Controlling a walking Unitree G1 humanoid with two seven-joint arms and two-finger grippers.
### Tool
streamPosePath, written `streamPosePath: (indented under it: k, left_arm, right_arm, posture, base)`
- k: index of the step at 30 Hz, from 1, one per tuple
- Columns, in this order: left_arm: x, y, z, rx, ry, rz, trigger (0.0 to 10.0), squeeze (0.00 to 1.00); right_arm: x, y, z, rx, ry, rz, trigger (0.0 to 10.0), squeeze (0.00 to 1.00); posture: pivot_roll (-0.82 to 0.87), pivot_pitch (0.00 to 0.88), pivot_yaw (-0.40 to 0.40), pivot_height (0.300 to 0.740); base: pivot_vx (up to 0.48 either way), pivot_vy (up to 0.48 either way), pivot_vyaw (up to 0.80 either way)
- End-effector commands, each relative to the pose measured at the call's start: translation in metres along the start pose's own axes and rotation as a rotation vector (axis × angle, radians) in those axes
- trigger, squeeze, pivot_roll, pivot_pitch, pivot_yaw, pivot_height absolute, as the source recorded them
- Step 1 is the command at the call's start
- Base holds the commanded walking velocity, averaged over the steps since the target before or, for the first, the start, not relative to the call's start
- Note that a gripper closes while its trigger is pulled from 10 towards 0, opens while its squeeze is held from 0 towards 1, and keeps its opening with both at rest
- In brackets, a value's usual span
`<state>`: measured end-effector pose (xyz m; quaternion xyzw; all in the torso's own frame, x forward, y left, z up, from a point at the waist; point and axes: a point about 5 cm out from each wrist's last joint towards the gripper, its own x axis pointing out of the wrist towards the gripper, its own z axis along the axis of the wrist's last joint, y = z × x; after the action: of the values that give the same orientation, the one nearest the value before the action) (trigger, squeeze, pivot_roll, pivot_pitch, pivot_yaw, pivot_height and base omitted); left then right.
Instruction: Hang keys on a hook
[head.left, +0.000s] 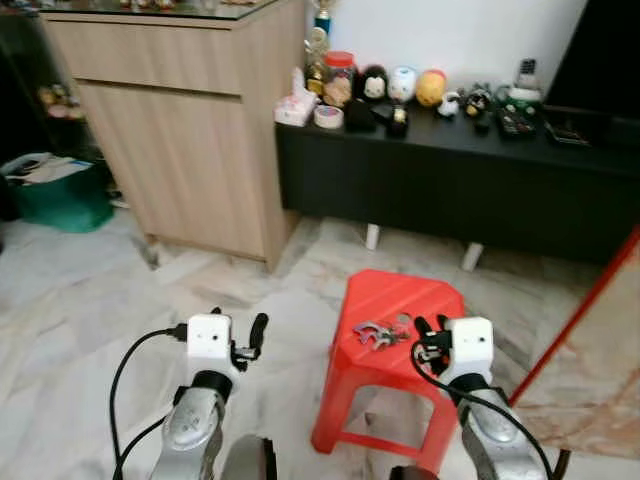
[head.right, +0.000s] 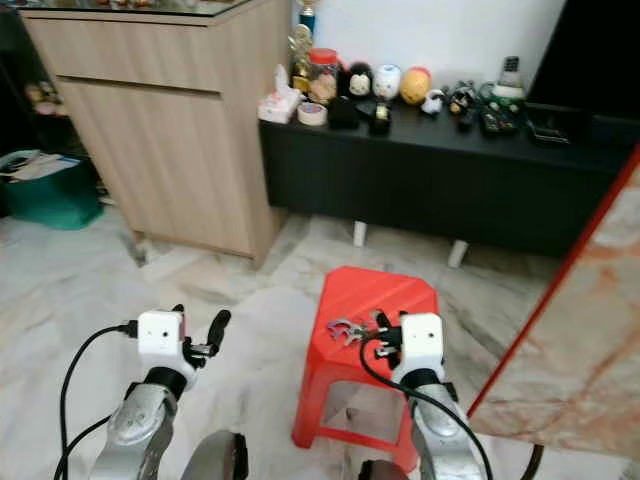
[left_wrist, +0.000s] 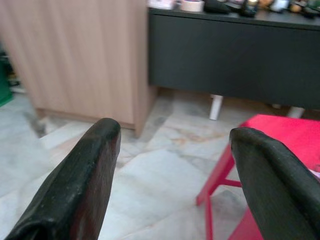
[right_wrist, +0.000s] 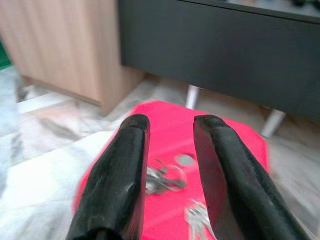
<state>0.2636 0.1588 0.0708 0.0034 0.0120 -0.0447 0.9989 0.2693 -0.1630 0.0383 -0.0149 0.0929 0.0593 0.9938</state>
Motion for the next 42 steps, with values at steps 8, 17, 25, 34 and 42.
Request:
streamPosePath:
  k: [8, 17, 25, 34, 42]
  left_arm:
    - [0.0009, -0.0003, 0.0011, 0.001, 0.002, -0.010, 10.0, 0.00]
    - [0.0000, 0.0014, 0.0000, 0.011, 0.006, -0.014, 10.0, 0.00]
    - [0.0004, 0.0003, 0.0005, 0.011, 0.003, -0.016, 10.0, 0.00]
    - [0.0005, -0.0007, 0.0008, 0.013, 0.001, -0.021, 10.0, 0.00]
    - [0.0005, -0.0012, 0.0009, 0.013, 0.001, -0.023, 10.0, 0.00]
  right_arm:
    - [0.0018, 0.0017, 0.0018, 0.019, -0.009, -0.010, 10.0, 0.00]
    - [0.0028, 0.0016, 0.0038, 0.017, -0.024, -0.019, 10.0, 0.00]
    - [0.0035, 0.0025, 0.0039, 0.012, -0.024, -0.013, 10.0, 0.00]
    - [0.0034, 0.0021, 0.0043, 0.013, -0.027, -0.016, 10.0, 0.00]
    - [0.0038, 0.0024, 0.0042, 0.012, -0.026, -0.017, 10.0, 0.00]
  posture:
    - [0.00, 0.000, -0.033, 0.632]
    - [0.00, 0.000, -0.033, 0.632]
    - [0.00, 0.000, -0.035, 0.632]
    - [0.00, 0.000, -0.035, 0.632]
    - [0.00, 0.000, -0.035, 0.632]
  base:
    - [0.000, 0.000, 0.00]
    - [0.027, 0.000, 0.00]
    - [0.242, 0.000, 0.00]
    - [0.273, 0.000, 0.00]
    - [0.289, 0.000, 0.00]
